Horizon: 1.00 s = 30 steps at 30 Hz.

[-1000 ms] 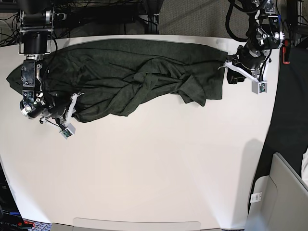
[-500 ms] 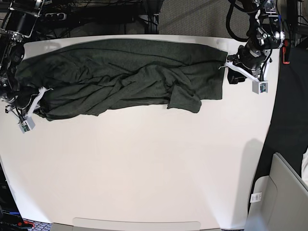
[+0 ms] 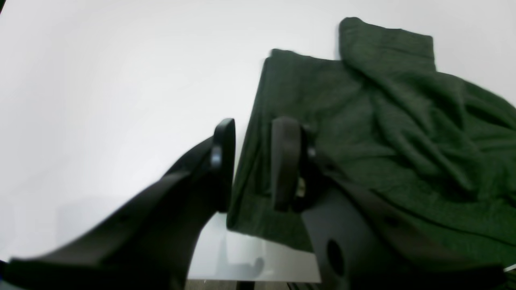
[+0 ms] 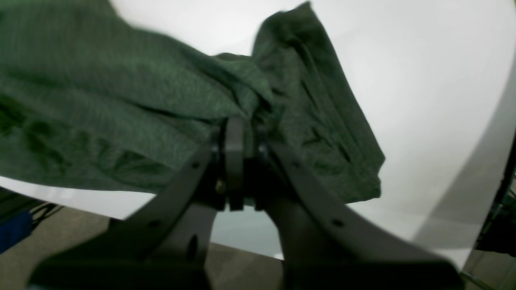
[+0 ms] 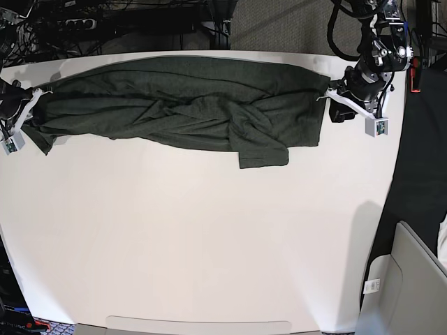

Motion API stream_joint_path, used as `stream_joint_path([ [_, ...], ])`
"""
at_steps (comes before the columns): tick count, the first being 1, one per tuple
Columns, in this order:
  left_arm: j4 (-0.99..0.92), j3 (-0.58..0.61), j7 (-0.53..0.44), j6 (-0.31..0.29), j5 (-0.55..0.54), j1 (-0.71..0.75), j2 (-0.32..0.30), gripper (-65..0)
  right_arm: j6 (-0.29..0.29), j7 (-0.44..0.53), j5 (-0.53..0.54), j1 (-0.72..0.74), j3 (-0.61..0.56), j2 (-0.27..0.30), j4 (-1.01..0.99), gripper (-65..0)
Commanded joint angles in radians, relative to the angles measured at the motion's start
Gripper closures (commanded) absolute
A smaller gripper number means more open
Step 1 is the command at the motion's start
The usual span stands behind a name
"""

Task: Fold the T-shirt properly
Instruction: 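Grasp both shirt ends with the right and left grippers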

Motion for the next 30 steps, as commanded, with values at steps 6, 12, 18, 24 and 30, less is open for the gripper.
stream_joint_path([
  [6, 0.02, -0.009, -0.02, -0.004, -0.005, -0.002, -0.01, -15.6, -0.001, 0.058, -0.038, -0.036, 0.054, 0.027, 0.024, -10.1],
  [12, 0.02, -0.007, -0.017, -0.004, -0.006, 0.0, -0.01, -16.0, -0.001, 0.085, -0.035, -0.046, 0.212, -0.074, 0.079, -26.2],
  [18, 0.02, -0.006, -0.01, -0.004, -0.006, 0.0, -0.01, -20.9, -0.001, 0.085, 0.063, -0.043, 0.212, -0.115, 0.129, -26.2],
  [24, 0.02, -0.009, 0.047, -0.004, -0.039, -0.002, -0.009, -24.4, -0.001, 0.085, 0.146, -0.038, 0.07, -0.163, 0.124, -26.2],
  [30, 0.015, -0.01, 0.136, -0.004, -0.128, -0.008, -0.01, -30.8, -0.001, 0.09, 0.007, -0.003, -0.094, -0.235, 0.124, -26.2],
])
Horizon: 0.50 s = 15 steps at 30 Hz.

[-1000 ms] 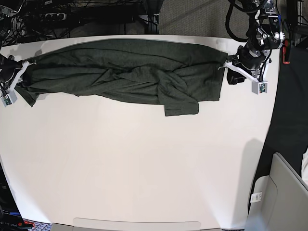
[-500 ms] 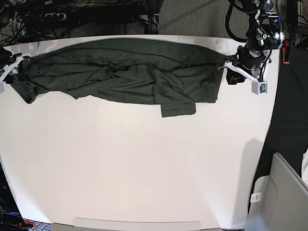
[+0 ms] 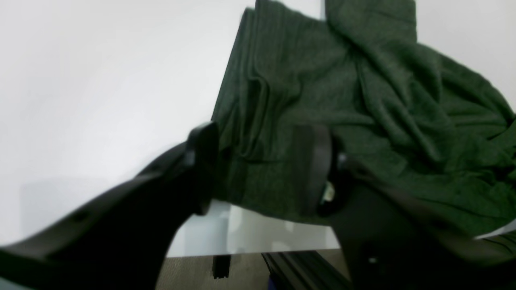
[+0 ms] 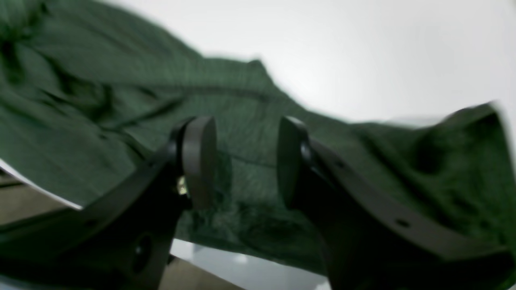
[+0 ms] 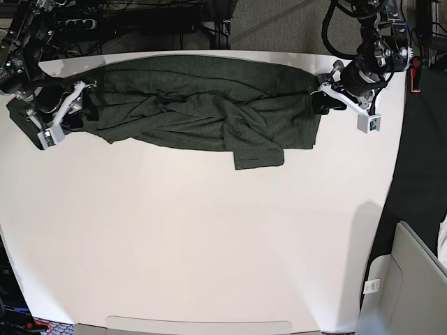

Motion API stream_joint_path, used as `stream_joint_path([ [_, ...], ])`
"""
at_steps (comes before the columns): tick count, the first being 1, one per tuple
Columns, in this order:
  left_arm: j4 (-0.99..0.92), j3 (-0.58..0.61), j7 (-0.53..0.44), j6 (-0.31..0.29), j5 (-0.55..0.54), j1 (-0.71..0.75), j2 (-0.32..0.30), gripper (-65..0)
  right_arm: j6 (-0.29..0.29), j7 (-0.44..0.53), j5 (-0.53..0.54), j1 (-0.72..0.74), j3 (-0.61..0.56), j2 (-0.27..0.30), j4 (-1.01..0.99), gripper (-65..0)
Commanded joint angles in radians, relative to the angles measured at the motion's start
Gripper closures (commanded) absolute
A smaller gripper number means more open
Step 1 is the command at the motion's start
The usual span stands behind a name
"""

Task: Fold the T-shirt properly
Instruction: 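Grasp both shirt ends with the right and left grippers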

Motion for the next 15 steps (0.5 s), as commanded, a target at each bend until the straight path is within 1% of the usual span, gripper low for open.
stream_joint_path([
  [1, 0.015, -0.007, 0.006, -0.004, -0.007, -0.005, -0.01, -31.8, 0.005, 0.023, 0.0, 0.018, -0.003, 0.007, 0.015, -26.2],
  [4, 0.012, -0.004, 0.008, -0.004, -0.007, -0.005, -0.01, -33.0, 0.005, 0.023, -0.046, 0.019, -0.022, -0.016, 0.015, -26.2],
  [11, -0.031, 0.001, 0.058, -0.004, -0.007, -0.045, -0.01, -33.9, 0.005, 0.023, -0.046, 0.018, -0.023, -0.016, 0.015, -26.2],
  [15, -0.048, 0.002, 0.063, -0.004, -0.007, -0.068, -0.01, -33.9, 0.005, 0.023, -0.046, 0.011, -0.023, -0.016, 0.015, -26.2],
])
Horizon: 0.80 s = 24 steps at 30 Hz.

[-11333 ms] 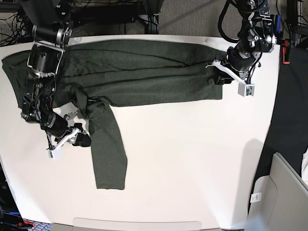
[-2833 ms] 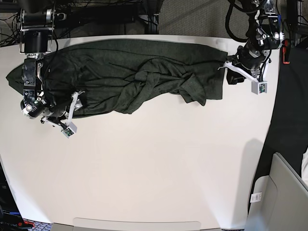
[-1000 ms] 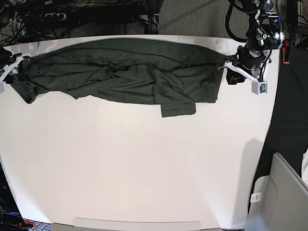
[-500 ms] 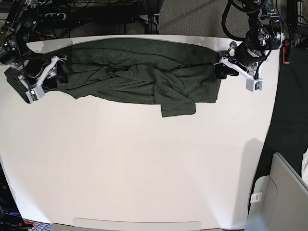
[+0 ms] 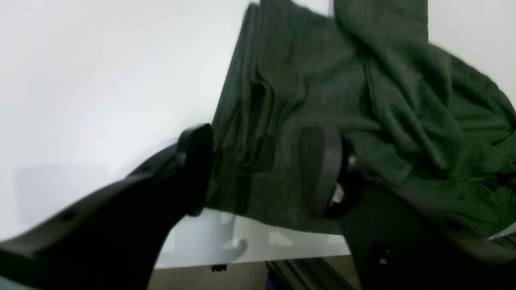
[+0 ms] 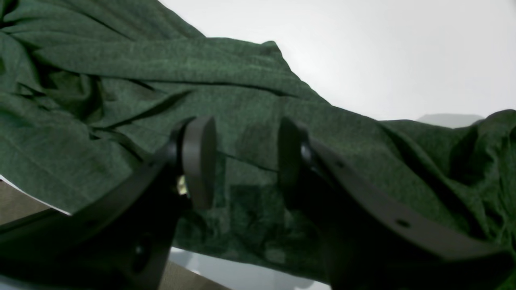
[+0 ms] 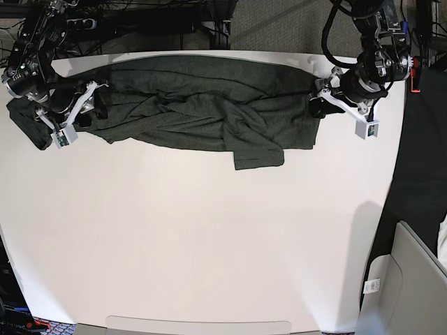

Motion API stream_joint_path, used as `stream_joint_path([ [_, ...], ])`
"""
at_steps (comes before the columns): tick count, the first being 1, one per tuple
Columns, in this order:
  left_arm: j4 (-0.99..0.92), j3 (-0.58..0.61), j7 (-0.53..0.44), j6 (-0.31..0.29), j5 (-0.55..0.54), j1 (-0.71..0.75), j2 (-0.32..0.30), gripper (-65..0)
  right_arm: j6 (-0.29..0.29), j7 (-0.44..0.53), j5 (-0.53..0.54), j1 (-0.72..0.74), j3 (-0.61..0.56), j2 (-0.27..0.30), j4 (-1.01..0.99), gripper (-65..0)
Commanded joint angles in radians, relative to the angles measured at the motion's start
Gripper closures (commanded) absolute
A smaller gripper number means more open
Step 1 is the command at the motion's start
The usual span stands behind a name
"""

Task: Fold the T-shirt properly
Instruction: 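Grasp both shirt ends with the right and left grippers, then fold the shirt end with the left gripper toward the right gripper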

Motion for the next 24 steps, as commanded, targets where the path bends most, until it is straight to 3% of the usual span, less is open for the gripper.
stream_joint_path([
  [1, -0.003, -0.001, 0.008, -0.004, -0.006, -0.009, -0.01, -33.9, 0.005, 0.018, 0.017, 0.003, 0.003, 0.013, 0.015, -26.2],
  [13, -0.186, 0.002, 0.005, -0.004, -0.006, -0.109, -0.01, -33.9, 0.005, 0.018, 0.018, -0.02, 0.003, 0.013, 0.018, -26.2],
  [24, -0.209, 0.138, -0.001, -0.004, -0.006, -0.107, -0.004, -33.9, 0.005, 0.018, 0.018, -0.01, 0.005, 0.013, 0.017, -26.1],
])
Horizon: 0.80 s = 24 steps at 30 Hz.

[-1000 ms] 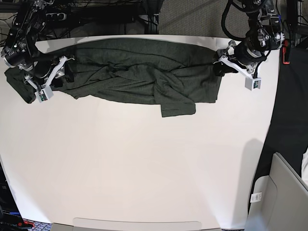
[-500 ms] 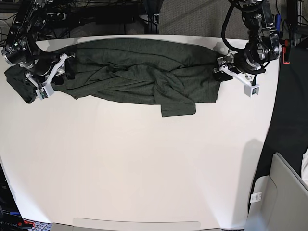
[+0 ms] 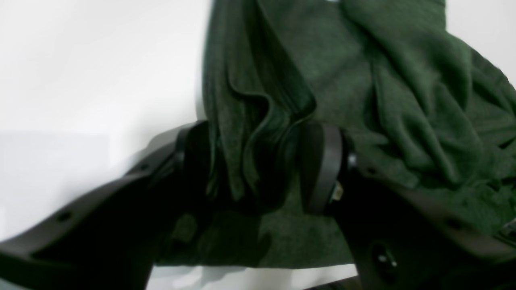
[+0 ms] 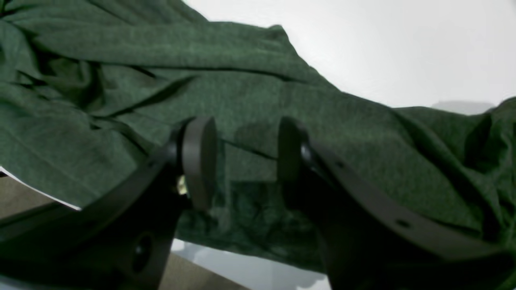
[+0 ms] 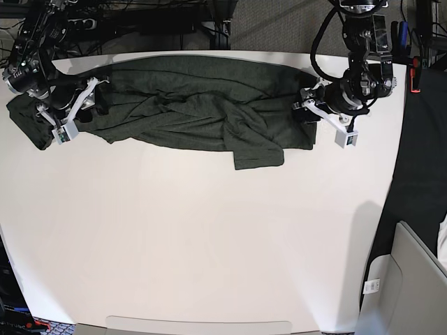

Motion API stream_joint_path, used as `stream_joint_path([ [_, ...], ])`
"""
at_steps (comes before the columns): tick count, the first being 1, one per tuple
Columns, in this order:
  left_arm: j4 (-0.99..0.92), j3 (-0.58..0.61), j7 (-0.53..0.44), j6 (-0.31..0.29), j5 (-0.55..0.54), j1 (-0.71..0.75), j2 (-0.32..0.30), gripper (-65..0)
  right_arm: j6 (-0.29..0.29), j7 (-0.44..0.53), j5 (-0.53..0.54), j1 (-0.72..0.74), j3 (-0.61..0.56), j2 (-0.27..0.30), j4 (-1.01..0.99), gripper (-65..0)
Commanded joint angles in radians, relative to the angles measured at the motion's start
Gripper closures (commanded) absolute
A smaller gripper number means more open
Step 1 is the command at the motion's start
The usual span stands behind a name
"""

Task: Fold the T-shirt properly
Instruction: 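Fold the shirt end with the left gripper toward the right gripper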

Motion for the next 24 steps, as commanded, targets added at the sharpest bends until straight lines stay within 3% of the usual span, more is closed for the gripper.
stream_joint_path([
  [1, 0.005, 0.019, 0.03, 0.0, -0.005, 0.002, -0.001, -33.9, 0.005, 0.017, 0.017, 0.009, 0.005, 0.013, 0.017, -26.1],
  [4, 0.004, 0.062, 0.029, 0.0, -0.005, 0.002, 0.001, -33.5, 0.005, 0.017, 0.017, 0.009, 0.006, 0.013, 0.017, -26.1],
  [6, 0.002, 0.091, 0.029, 0.0, -0.007, 0.002, 0.001, -29.7, 0.005, 0.017, 0.017, 0.009, 0.006, 0.013, 0.017, -26.1],
  [12, 0.002, 0.099, 0.024, 0.0, -0.007, -0.001, 0.001, -5.2, 0.005, 0.017, 0.017, 0.009, 0.009, 0.013, 0.017, -26.1],
  [14, 0.004, 0.059, 0.012, 0.0, -0.007, -0.001, -0.003, -0.4, 0.005, 0.017, 0.017, 0.009, 0.009, 0.015, 0.017, -26.1],
  [21, 0.004, -0.183, -0.022, 0.001, -0.002, -0.007, -0.007, 0.0, 0.005, 0.017, 0.017, 0.011, 0.011, 0.018, 0.017, -26.1],
  [24, 0.004, -0.24, -0.01, 0.001, -0.002, -0.047, -0.036, 0.0, 0.005, 0.017, 0.017, 0.024, 0.011, 0.018, 0.017, -26.1],
])
